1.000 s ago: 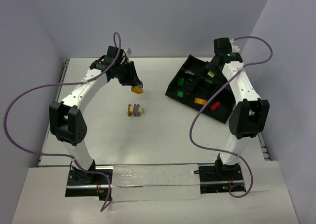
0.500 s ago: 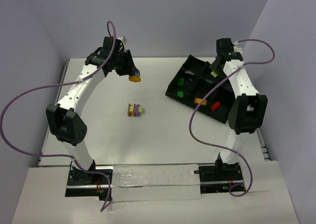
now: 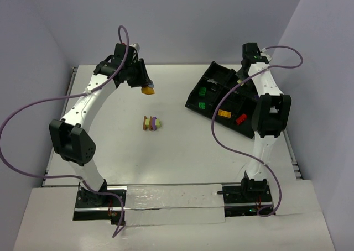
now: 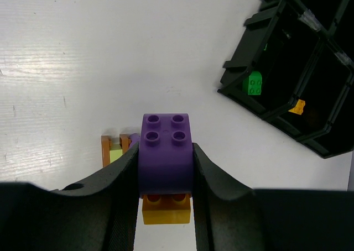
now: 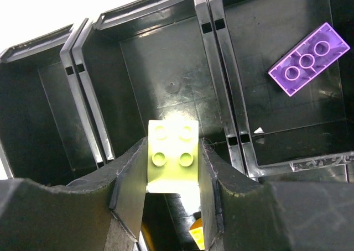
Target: Sort the legos into containers by color
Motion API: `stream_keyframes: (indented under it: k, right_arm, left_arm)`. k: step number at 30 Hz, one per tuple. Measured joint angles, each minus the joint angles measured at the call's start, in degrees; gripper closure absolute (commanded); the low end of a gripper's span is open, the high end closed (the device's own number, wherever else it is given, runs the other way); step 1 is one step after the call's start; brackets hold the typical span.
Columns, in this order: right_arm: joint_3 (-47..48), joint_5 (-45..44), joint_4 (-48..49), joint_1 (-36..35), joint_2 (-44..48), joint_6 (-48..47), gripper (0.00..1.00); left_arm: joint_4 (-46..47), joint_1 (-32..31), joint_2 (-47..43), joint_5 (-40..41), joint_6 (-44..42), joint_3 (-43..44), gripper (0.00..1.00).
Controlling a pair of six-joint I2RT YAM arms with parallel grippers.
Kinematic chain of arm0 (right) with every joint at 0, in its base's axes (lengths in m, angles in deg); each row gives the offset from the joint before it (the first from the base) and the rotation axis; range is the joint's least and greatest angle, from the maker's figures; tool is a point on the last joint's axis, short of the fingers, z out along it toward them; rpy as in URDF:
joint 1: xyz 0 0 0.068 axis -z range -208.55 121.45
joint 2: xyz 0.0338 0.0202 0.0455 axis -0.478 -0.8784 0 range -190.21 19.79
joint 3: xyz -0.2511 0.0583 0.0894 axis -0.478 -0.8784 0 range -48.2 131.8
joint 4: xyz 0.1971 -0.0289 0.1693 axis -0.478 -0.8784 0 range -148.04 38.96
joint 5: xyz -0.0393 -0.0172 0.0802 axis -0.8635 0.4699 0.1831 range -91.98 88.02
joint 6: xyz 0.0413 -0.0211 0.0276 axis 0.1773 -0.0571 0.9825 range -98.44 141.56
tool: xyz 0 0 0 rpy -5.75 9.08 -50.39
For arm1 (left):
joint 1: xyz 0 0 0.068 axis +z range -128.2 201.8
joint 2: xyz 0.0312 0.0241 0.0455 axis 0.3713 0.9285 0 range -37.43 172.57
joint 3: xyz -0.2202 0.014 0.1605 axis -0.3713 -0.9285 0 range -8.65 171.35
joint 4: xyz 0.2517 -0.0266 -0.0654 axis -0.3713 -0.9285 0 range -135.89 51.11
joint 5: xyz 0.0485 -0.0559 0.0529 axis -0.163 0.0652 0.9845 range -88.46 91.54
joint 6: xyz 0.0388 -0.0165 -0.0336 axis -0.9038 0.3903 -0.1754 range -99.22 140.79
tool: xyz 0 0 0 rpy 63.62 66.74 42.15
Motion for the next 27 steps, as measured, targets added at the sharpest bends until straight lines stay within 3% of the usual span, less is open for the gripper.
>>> stream_keyframes:
  k: [27]
  right_arm:
    - [0.0, 1.14, 2.78, 0.09, -1.46, -3.35, 0.89]
  left_arm:
    - [0.82, -0.07, -3.26, 2.99, -1.07, -2.51, 1.0]
